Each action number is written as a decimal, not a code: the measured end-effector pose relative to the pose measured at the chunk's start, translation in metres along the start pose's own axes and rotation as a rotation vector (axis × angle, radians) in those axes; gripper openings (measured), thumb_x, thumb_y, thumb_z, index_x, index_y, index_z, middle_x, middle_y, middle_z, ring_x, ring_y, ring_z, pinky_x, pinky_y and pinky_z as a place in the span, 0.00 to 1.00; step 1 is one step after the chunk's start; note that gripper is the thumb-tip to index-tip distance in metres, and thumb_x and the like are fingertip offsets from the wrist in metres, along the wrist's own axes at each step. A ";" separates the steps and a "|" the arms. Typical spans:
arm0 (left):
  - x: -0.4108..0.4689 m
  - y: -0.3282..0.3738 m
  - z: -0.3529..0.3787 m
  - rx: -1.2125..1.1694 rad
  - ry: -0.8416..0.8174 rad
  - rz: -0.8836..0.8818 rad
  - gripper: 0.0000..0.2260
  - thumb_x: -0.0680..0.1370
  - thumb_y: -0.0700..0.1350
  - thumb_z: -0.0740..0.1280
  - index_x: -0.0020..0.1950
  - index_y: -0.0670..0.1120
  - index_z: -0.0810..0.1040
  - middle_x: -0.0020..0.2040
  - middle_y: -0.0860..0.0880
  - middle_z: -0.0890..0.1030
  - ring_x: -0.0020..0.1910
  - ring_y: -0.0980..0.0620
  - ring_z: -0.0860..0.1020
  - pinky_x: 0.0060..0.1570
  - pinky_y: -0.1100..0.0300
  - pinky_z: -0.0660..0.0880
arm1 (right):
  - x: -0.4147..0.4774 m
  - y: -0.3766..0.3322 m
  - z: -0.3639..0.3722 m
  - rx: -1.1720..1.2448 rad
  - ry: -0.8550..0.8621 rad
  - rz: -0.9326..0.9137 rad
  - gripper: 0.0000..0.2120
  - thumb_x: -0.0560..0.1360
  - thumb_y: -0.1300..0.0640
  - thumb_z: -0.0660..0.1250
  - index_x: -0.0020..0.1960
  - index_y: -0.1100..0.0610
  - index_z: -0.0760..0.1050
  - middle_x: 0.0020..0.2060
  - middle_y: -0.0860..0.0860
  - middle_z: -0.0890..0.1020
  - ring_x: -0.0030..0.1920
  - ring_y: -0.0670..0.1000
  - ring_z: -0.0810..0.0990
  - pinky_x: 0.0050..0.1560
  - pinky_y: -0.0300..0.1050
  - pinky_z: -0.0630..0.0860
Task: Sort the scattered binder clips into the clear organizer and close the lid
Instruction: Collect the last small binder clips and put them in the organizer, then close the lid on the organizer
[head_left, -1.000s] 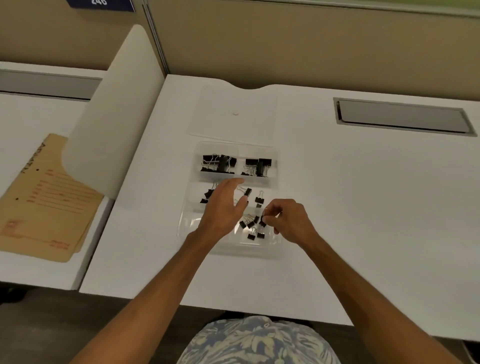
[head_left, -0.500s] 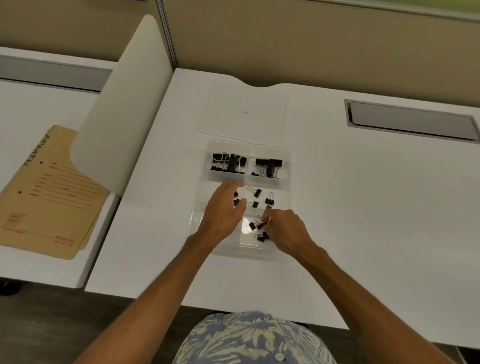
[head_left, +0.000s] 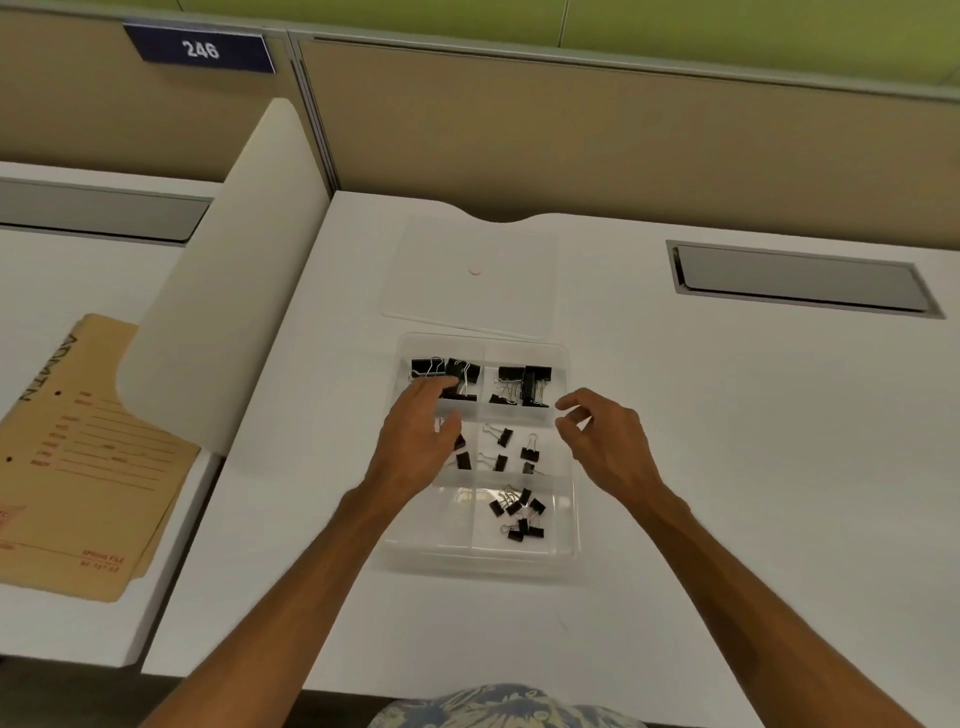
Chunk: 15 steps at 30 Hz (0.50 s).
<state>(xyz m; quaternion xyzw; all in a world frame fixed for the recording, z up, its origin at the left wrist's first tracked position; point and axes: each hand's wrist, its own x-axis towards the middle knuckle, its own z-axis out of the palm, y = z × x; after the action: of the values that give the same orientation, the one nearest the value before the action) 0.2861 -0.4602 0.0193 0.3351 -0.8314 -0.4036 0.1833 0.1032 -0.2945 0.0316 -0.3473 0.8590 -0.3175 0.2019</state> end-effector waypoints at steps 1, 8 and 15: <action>0.006 0.001 -0.002 -0.001 0.006 0.006 0.18 0.80 0.42 0.65 0.70 0.46 0.71 0.66 0.49 0.75 0.64 0.52 0.73 0.65 0.52 0.72 | 0.007 0.000 -0.001 0.012 0.005 -0.002 0.08 0.78 0.53 0.66 0.56 0.50 0.79 0.43 0.45 0.82 0.33 0.47 0.82 0.40 0.51 0.82; 0.052 -0.003 -0.017 0.034 0.034 0.007 0.19 0.80 0.43 0.66 0.70 0.47 0.70 0.65 0.50 0.75 0.63 0.54 0.73 0.66 0.53 0.71 | 0.053 -0.006 -0.003 0.063 0.039 -0.014 0.06 0.77 0.54 0.66 0.53 0.50 0.80 0.42 0.44 0.82 0.36 0.48 0.83 0.42 0.54 0.83; 0.120 -0.026 -0.042 0.114 0.037 -0.138 0.27 0.78 0.56 0.67 0.74 0.46 0.66 0.68 0.46 0.72 0.65 0.49 0.72 0.65 0.51 0.71 | 0.116 -0.005 -0.009 0.104 0.153 0.033 0.06 0.77 0.59 0.66 0.52 0.54 0.81 0.43 0.48 0.83 0.39 0.48 0.82 0.45 0.49 0.82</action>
<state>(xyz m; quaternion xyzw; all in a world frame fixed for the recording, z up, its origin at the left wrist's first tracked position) 0.2358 -0.5790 0.0285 0.4090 -0.8243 -0.3613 0.1509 0.0218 -0.3776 0.0272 -0.2969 0.8599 -0.3838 0.1586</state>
